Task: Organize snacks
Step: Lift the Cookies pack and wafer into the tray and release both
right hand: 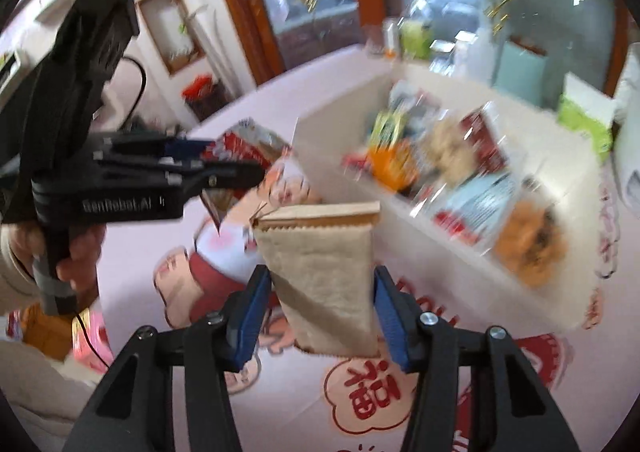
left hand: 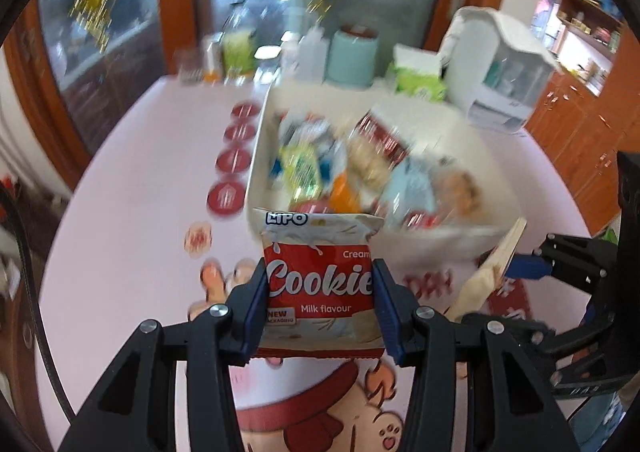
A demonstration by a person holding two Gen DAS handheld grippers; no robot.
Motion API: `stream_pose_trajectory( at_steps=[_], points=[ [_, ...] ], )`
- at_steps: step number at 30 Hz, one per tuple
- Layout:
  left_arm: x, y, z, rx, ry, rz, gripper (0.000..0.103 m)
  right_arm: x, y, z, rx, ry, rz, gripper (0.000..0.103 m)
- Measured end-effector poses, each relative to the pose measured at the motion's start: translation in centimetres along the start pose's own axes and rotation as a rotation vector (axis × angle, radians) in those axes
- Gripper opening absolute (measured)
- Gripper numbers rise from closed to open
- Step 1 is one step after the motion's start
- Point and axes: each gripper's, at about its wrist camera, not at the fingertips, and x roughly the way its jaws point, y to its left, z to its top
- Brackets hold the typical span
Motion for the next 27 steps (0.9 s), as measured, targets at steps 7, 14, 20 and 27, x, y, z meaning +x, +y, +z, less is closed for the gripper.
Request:
stream_pose_trajectory(
  at_steps=[7, 14, 20, 27],
  points=[
    [-2.1, -2.6, 7.8, 0.100, -0.096, -0.022, 0.047, -5.2, -2.5, 5.7, 0.073, -0.164, -0.112, 0.052],
    [-0.9, -3.9, 13.3, 0.131, -0.091, -0.038, 0.047, -6.9, -5.8, 10.8, 0.158, -0.194, -0.262, 0.053],
    [0.8, -4.3, 15.1, 0.091, -0.085, 0.003, 0.093, -5.1, -9.4, 12.7, 0.256, -0.142, -0.321, 0.059],
    [1.5, -4.0, 14.4, 0.089, -0.057, 0.028, 0.094, -5.4, -9.4, 11.3, 0.338, -0.153, -0.341, 0.062]
  ],
)
